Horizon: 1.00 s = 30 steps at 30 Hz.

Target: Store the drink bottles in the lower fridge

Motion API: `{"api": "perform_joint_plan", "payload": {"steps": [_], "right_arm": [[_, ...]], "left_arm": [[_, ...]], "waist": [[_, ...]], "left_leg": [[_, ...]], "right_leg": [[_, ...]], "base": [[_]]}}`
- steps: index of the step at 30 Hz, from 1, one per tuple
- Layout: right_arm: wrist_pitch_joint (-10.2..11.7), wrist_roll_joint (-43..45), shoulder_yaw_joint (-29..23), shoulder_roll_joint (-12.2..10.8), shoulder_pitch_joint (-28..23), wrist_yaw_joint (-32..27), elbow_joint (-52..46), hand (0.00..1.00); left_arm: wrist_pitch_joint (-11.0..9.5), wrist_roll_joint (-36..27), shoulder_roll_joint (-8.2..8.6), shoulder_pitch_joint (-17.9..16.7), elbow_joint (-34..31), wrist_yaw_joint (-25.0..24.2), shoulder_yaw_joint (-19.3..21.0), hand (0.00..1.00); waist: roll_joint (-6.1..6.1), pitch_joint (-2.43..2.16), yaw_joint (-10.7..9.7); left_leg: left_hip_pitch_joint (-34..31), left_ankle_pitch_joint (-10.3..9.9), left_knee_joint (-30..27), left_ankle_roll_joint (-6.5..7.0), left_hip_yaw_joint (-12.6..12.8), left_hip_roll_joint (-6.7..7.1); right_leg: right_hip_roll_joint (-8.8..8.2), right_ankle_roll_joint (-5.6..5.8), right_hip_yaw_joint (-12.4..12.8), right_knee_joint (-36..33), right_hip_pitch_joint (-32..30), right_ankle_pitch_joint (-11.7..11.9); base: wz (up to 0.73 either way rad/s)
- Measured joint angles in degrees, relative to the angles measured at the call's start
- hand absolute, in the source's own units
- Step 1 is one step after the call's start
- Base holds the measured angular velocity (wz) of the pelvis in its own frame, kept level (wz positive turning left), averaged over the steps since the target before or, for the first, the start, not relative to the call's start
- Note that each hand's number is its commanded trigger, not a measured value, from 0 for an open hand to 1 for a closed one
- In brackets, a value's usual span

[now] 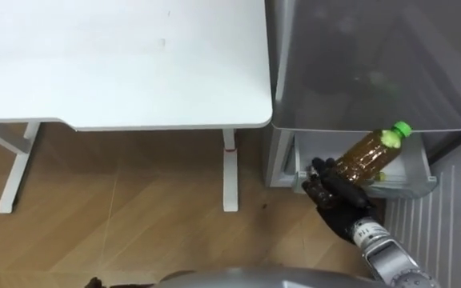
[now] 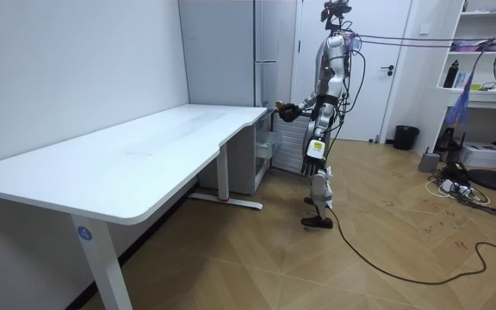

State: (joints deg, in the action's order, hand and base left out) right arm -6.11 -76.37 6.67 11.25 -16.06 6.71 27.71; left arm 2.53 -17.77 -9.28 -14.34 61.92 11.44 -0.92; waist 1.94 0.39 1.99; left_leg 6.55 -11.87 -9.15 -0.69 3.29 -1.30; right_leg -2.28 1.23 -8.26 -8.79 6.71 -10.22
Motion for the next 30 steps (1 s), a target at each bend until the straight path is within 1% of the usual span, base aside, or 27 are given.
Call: {"api": "perform_joint_plan", "payload": {"steps": [3,4,5,7,12,13,14,16,17,18,20,21,23,24,25,26,29,30], "right_arm": [[0.84,-6.07,-1.29,-0.26,0.53,-1.65,2.05,1.0],[1.68,-8.36,-1.24,-0.34,0.53,-2.3,2.05,1.0],[2.42,-10.67,-1.15,-0.36,0.53,-2.39,2.05,1.0],[3.11,-13.13,-1.14,-0.45,0.55,-2.39,2.03,1.0],[4.28,-15.39,-1.01,-0.48,0.54,-2.4,2.07,1.0],[4.48,-15.32,-0.99,-0.49,0.75,-2.39,2.37,1.0],[4.56,-15.37,-0.98,-0.5,1.49,-2.37,3.49,1.0],[4.9,-15.4,-0.99,-0.5,2.37,-2.32,5.41,1.0],[4.93,-15.84,-0.99,-0.51,3.27,-2.33,7.05,1.0],[5.02,-16.06,-0.99,-0.51,3.8,-2.35,7.83,1.0],[5.53,-16.61,-1.14,-0.6,6.12,-2.61,10.28,1.0],[5.53,-16.69,-1.14,-0.59,6.87,-2.91,11.01,1.0],[5.97,-17.81,-1.15,-0.58,10.52,-3.68,14.97,1.0],[6.2,-18.0,-1.17,-0.57,11.37,-4.17,15.44,1.0],[6.71,-18.03,-1.21,-0.57,13.54,-4.39,16.66,1.0],[6.88,-17.79,-1.27,-0.55,15.78,-4.39,18.17,1.0],[6.86,-17.6,-1.35,-0.34,20.31,-4.32,22.74,1.0],[6.86,-17.58,-1.5,-0.35,21.0,-4.33,23.1,1.0]], "left_arm": [[0.06,0.01,0.0,-1.1,-0.04,-1.0,-0.03,0.0],[0.2,0.0,-0.01,-1.56,-0.02,-1.01,-0.13,0.0],[0.57,0.01,-0.02,-1.78,-0.02,-1.05,-0.66,0.0],[1.25,0.04,-0.02,-1.8,-0.02,-1.23,-1.75,0.0],[1.3,1.32,-0.02,-1.46,-0.03,-2.3,-2.6,0.0],[1.3,1.8,-0.03,-1.4,-0.03,-2.29,-2.6,0.0],[1.29,2.25,-0.03,-1.39,0.0,-2.27,-2.63,0.0],[1.27,2.52,-0.04,-1.3,0.0,-2.16,-2.64,0.0],[1.26,3.02,-0.04,-0.78,-0.01,-2.09,-2.89,0.0],[1.26,3.03,-0.03,-0.82,0.01,-2.09,-3.28,0.0],[1.26,4.62,-0.02,0.03,0.01,-2.22,-4.35,0.0],[1.26,4.93,-0.04,0.32,0.05,-2.24,-4.35,0.0],[1.22,5.01,-0.36,1.63,0.13,-2.3,-4.58,0.0],[1.22,5.01,-0.42,2.17,0.12,-2.36,-4.77,0.0],[1.16,4.99,-0.48,2.81,0.11,-2.56,-4.88,0.0],[1.14,5.02,-0.55,3.88,0.1,-2.91,-4.88,0.0],[0.94,4.97,-0.66,6.26,0.11,-3.87,-4.97,0.0],[0.86,5.0,-0.66,6.56,0.08,-4.22,-4.98,0.0]], "waist": [[-0.01,0.02,0.06],[-0.08,0.06,0.08],[-0.12,0.09,0.12],[-0.18,0.12,0.27],[-0.24,0.04,1.24],[-0.21,0.03,1.43],[-0.21,-0.14,1.42],[-0.18,-0.14,1.47],[0.11,-0.34,1.49],[0.05,-0.28,1.59],[0.36,-0.13,1.62],[0.38,-0.14,1.57],[0.62,-0.1,1.7],[0.68,-0.08,1.74],[0.98,0.02,1.75],[1.14,0.23,1.4],[1.15,0.35,1.58],[1.26,0.43,1.69]], "left_leg": [[0.0,0.0,-0.01,0.0,0.22,-0.01],[0.03,0.0,-0.05,0.0,0.39,-0.06],[0.03,0.0,-0.12,0.0,0.46,-0.07],[0.05,-0.01,-0.25,-0.01,0.48,-0.07],[-0.18,-0.15,-0.45,0.0,0.56,-0.11],[-0.74,-0.16,-0.54,0.02,0.63,-0.1],[-1.26,-0.17,-0.75,0.05,0.63,-0.09],[-2.04,-0.19,-1.21,0.07,0.63,-0.08],[-2.62,-0.2,-1.48,0.08,0.63,-0.09],[-3.11,-0.2,-1.68,0.08,0.62,-0.09],[-5.32,-0.16,-2.54,0.11,0.47,-0.07],[-5.71,-0.15,-2.65,0.13,0.44,-0.07],[-7.05,-0.05,-2.85,0.22,0.5,-0.07],[-7.54,-0.04,-3.08,0.25,0.55,-0.06],[-8.84,-0.03,-3.63,0.27,0.64,-0.05],[-9.62,0.15,-3.7,0.37,0.65,-0.01],[-11.89,0.55,-3.79,0.42,0.46,-0.01],[-12.35,0.58,-3.88,0.43,0.39,-0.01]], "right_leg": [[0.01,0.0,0.21,-0.06,0.1,0.0],[0.02,0.0,0.23,-0.07,0.12,0.0],[0.02,0.0,0.24,-0.07,0.11,0.0],[0.0,0.0,0.26,-0.09,-0.13,0.0],[-0.02,-0.02,0.31,-0.49,-0.77,-0.02],[-0.08,-0.02,0.38,-1.01,-1.26,-0.16],[-0.12,-0.02,0.37,-1.13,-1.84,-0.17],[-0.16,-0.02,0.3,-1.17,-2.21,-0.16],[-0.17,-0.02,0.28,-1.37,-2.78,-0.16],[-0.21,-0.03,0.23,-1.49,-3.04,-0.16],[-0.3,-0.15,0.22,-2.2,-5.03,-0.06],[-0.32,-0.17,0.2,-2.27,-5.56,-0.05],[-0.38,-0.21,0.31,-2.95,-7.14,0.0],[-0.44,-0.21,0.3,-3.2,-7.83,0.0],[-0.54,-0.25,0.3,-3.62,-9.0,0.04],[-0.61,-0.28,0.3,-4.1,-9.98,0.07],[-0.61,-0.38,0.09,-4.07,-11.97,0.49],[-0.61,-0.38,0.05,-4.12,-12.39,0.54]], "base": [[-0.04],[-0.03],[0.0],[0.0],[0.0],[0.0],[0.0],[0.0],[0.0],[0.0],[0.0],[0.0],[0.0],[-0.05],[-0.03],[0.0],[0.03],[0.04]]}}
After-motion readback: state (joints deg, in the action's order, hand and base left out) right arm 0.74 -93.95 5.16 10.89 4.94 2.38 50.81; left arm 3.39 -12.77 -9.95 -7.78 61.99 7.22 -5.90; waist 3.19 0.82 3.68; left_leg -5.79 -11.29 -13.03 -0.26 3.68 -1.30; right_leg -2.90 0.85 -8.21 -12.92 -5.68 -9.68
